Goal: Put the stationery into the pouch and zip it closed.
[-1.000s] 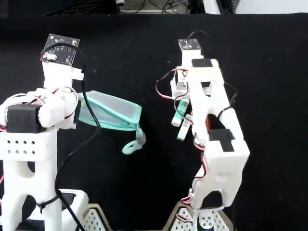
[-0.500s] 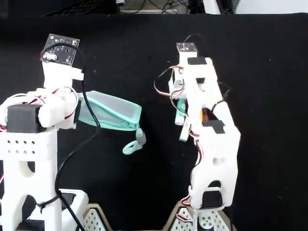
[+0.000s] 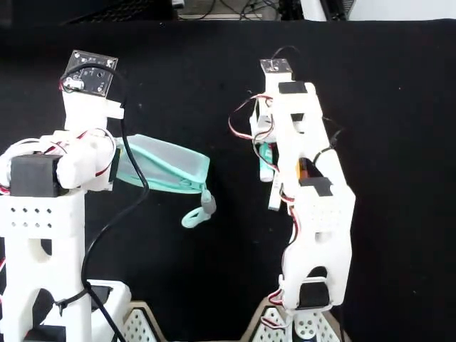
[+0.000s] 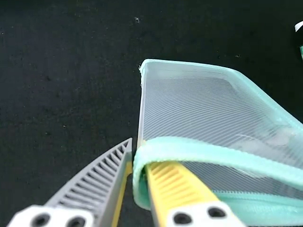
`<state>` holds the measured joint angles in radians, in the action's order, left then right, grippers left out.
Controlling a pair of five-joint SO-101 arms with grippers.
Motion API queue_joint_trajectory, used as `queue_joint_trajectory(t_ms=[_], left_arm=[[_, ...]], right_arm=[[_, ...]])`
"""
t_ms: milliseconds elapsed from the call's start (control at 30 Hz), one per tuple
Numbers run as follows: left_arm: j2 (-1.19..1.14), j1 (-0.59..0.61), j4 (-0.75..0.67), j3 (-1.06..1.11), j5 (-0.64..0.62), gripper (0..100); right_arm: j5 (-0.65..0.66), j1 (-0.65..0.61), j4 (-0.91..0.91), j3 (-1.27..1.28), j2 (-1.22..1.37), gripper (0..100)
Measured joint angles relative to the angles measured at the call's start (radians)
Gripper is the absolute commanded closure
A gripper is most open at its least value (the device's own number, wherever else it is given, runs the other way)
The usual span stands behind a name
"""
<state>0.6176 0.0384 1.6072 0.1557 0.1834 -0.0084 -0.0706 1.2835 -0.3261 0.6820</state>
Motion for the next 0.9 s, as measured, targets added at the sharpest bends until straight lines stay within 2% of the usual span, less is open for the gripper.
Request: queue_joint_trajectory(t_ms=[200, 500, 700, 900], left_arm=[[0.0, 0.0, 0.0, 0.0, 0.0, 97], [0.0, 0.0, 0.0, 0.0, 0.0, 97], [0.0, 0.0, 0.0, 0.0, 0.0, 97], [0.0, 0.0, 0.0, 0.002, 0.0, 97]], right_arm=[[0.0, -0.04, -0.103, 0.245, -0.186, 98.6], [0.11, -0.089, -0.258, 0.776, -0.887, 98.6], [0.127, -0.137, -0.258, 0.937, -1.35, 98.6], [0.129, -0.264, -0.261, 0.961, -1.74, 98.6]])
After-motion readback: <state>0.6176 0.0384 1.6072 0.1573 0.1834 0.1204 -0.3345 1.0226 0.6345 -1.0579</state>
